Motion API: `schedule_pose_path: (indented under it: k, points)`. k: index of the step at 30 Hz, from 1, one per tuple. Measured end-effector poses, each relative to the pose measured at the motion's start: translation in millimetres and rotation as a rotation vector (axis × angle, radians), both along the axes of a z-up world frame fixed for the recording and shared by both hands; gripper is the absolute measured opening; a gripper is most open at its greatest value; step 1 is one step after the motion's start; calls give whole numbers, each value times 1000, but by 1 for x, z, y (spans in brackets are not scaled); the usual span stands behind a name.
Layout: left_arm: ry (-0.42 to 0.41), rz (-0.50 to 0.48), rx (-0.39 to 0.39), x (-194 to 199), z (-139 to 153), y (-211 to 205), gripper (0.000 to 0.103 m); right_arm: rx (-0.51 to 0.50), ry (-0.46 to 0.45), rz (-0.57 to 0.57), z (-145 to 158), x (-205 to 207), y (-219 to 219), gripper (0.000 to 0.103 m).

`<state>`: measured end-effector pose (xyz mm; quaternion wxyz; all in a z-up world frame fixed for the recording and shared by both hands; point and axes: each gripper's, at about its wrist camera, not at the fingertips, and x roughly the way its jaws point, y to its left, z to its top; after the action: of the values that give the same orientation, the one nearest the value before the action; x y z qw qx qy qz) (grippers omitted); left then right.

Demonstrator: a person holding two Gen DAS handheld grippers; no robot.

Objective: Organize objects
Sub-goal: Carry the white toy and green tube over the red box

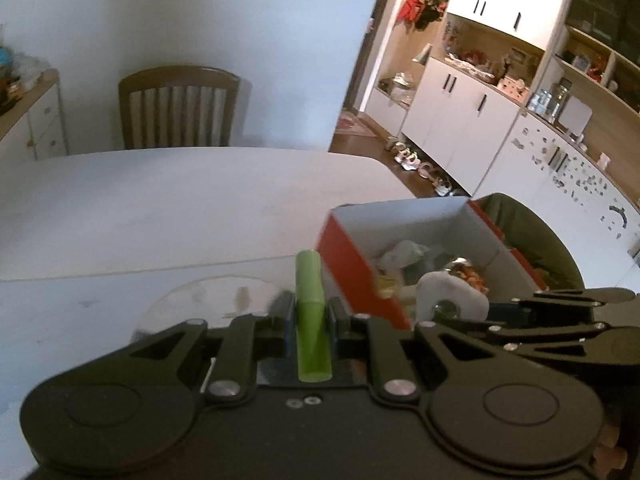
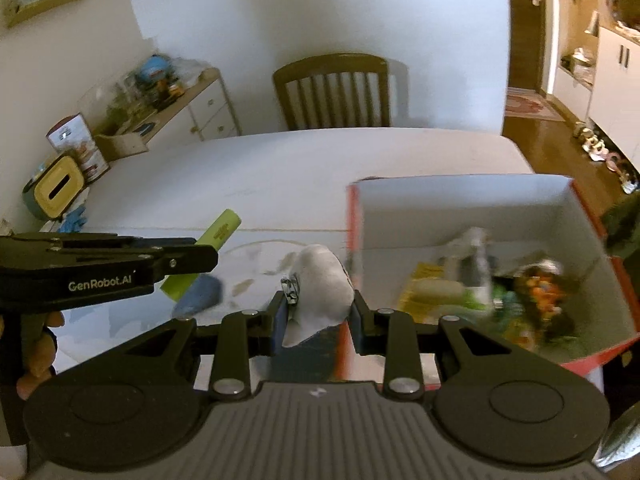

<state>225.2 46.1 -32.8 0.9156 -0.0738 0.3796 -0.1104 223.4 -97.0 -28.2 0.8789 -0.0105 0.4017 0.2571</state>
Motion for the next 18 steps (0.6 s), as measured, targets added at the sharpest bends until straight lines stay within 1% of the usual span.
schedule_pose_path:
  k: [8, 18]
  points:
    - [8, -45, 11, 19, -4, -57, 15, 2, 2, -50, -3, 19, -63, 31]
    - [38, -97, 39, 39, -19, -112, 15, -30, 5, -101, -17, 48, -118, 31]
